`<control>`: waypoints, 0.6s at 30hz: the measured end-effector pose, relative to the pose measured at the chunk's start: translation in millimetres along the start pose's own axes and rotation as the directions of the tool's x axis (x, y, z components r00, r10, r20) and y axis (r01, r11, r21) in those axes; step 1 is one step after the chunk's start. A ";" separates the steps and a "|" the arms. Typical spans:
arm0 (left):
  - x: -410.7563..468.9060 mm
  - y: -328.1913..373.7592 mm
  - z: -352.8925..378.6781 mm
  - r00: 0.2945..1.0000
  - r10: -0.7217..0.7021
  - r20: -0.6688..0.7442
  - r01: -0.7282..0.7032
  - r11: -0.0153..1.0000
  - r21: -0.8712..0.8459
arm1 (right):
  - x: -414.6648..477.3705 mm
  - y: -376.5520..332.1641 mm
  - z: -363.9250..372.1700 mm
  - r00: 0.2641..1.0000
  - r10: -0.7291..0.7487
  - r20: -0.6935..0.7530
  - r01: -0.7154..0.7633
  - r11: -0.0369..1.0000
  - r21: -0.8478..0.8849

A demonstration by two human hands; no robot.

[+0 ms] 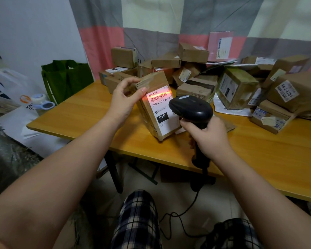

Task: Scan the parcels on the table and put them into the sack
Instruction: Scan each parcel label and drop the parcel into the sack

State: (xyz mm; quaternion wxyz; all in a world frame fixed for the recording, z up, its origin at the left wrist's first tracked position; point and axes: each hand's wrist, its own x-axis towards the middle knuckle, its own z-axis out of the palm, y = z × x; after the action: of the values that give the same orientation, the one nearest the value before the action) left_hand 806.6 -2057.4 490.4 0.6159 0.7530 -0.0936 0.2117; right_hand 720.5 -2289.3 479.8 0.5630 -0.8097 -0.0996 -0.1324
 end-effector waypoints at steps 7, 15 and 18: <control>1.5 1.7 0.6 1.000 0.002 0.006 -0.002 1.000 0.003 | -4.9 -6.7 -4.4 0.999 0.007 0.044 -0.005 0.999 -0.050; -6.1 6.5 -2.7 1.000 0.009 -0.029 -0.008 0.999 0.031 | -11.3 -10.8 0.1 0.997 -0.009 0.078 0.008 1.000 0.004; -23.6 13.8 -20.1 0.995 0.017 -0.103 -0.012 0.999 0.041 | -15.3 -16.0 12.6 0.988 -0.012 0.151 0.008 1.000 0.029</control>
State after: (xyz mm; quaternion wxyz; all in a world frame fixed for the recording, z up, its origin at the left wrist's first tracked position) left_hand 775.9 -2043.9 495.5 0.6031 0.7525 -0.0627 0.2569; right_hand 702.3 -2272.1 484.8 0.5644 -0.8089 -0.1481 -0.0721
